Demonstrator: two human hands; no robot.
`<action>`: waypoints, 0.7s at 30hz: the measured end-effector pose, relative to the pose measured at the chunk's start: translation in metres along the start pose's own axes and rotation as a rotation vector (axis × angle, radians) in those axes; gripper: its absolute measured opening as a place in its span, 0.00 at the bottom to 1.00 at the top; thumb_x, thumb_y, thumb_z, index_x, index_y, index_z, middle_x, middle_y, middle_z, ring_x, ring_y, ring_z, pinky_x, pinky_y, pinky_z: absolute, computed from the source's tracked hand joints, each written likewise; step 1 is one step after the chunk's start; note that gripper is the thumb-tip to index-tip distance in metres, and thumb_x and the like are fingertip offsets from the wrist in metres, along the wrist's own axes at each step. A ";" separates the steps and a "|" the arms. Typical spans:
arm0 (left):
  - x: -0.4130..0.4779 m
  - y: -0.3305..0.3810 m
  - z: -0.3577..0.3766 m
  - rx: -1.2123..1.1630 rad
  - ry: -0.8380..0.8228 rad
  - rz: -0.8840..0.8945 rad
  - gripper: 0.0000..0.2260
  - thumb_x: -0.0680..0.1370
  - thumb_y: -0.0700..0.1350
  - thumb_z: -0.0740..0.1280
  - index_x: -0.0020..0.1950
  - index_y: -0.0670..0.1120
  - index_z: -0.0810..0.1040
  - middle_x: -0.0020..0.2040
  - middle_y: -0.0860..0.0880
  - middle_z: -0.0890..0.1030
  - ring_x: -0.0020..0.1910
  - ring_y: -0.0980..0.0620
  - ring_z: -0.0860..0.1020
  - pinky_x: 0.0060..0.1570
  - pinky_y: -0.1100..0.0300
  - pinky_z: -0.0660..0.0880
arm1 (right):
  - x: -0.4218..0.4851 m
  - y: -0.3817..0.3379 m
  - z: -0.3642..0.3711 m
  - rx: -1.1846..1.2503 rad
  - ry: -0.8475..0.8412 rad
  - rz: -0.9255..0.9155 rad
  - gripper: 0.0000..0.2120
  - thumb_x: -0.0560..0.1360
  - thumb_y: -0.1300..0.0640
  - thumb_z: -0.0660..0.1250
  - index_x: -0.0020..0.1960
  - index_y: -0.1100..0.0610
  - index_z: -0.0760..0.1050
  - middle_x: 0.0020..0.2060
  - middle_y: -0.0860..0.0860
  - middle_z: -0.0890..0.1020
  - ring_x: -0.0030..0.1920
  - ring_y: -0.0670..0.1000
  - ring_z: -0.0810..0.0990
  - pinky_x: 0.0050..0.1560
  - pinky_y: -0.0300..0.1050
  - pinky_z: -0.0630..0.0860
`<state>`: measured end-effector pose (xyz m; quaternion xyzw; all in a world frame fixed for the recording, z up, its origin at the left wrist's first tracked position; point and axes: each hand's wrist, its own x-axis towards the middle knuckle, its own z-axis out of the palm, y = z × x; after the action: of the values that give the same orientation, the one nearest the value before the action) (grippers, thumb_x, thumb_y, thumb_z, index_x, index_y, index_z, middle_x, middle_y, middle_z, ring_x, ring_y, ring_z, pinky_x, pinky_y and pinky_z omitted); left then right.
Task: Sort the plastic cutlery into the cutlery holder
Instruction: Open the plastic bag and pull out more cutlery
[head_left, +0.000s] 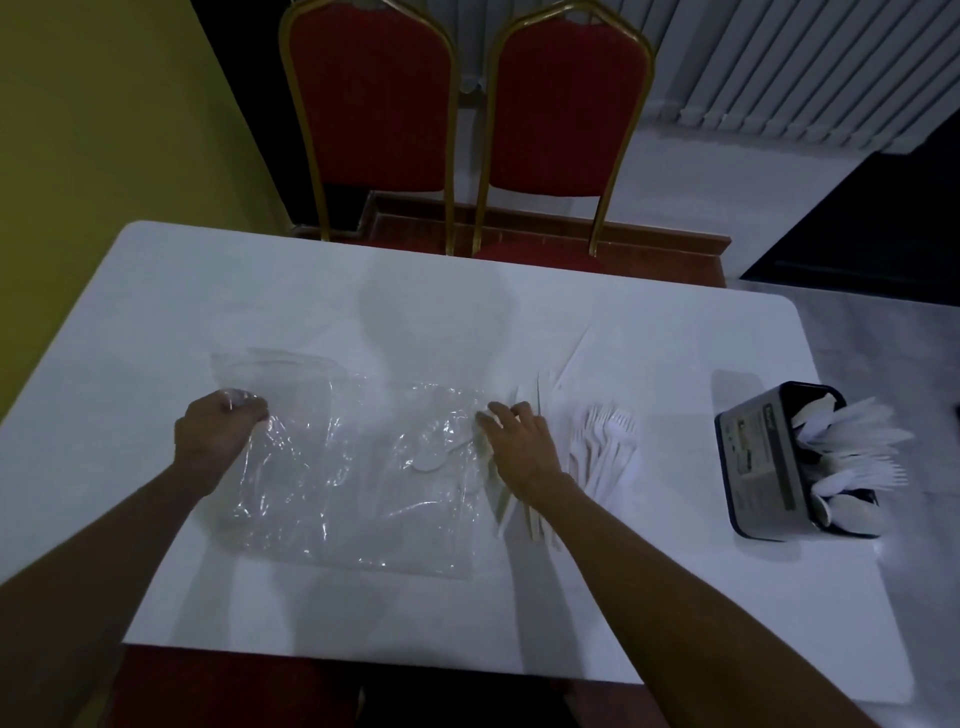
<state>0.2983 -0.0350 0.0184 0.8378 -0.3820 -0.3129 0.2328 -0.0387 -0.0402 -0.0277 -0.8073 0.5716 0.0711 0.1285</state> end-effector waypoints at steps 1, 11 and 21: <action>0.003 -0.001 -0.003 0.044 0.036 -0.001 0.09 0.69 0.50 0.67 0.45 0.47 0.82 0.43 0.47 0.81 0.46 0.45 0.77 0.50 0.55 0.70 | 0.003 -0.001 0.000 -0.016 -0.009 -0.020 0.28 0.75 0.68 0.62 0.74 0.57 0.62 0.73 0.54 0.65 0.70 0.61 0.63 0.66 0.53 0.64; 0.005 -0.027 0.023 0.521 0.333 0.181 0.34 0.70 0.46 0.70 0.71 0.37 0.59 0.67 0.33 0.66 0.64 0.32 0.65 0.64 0.39 0.62 | 0.002 0.008 0.017 -0.003 0.039 -0.076 0.17 0.72 0.70 0.66 0.60 0.61 0.76 0.55 0.57 0.79 0.59 0.61 0.74 0.54 0.53 0.73; -0.035 -0.036 0.109 0.722 -0.340 0.410 0.33 0.74 0.66 0.57 0.76 0.58 0.54 0.79 0.52 0.49 0.77 0.45 0.50 0.74 0.44 0.48 | -0.014 0.043 0.020 0.017 0.201 -0.146 0.15 0.59 0.66 0.78 0.41 0.56 0.77 0.33 0.51 0.79 0.38 0.55 0.78 0.29 0.42 0.71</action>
<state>0.2214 -0.0026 -0.0679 0.7090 -0.6578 -0.2403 -0.0833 -0.0830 -0.0351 -0.0490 -0.8487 0.5218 -0.0247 0.0823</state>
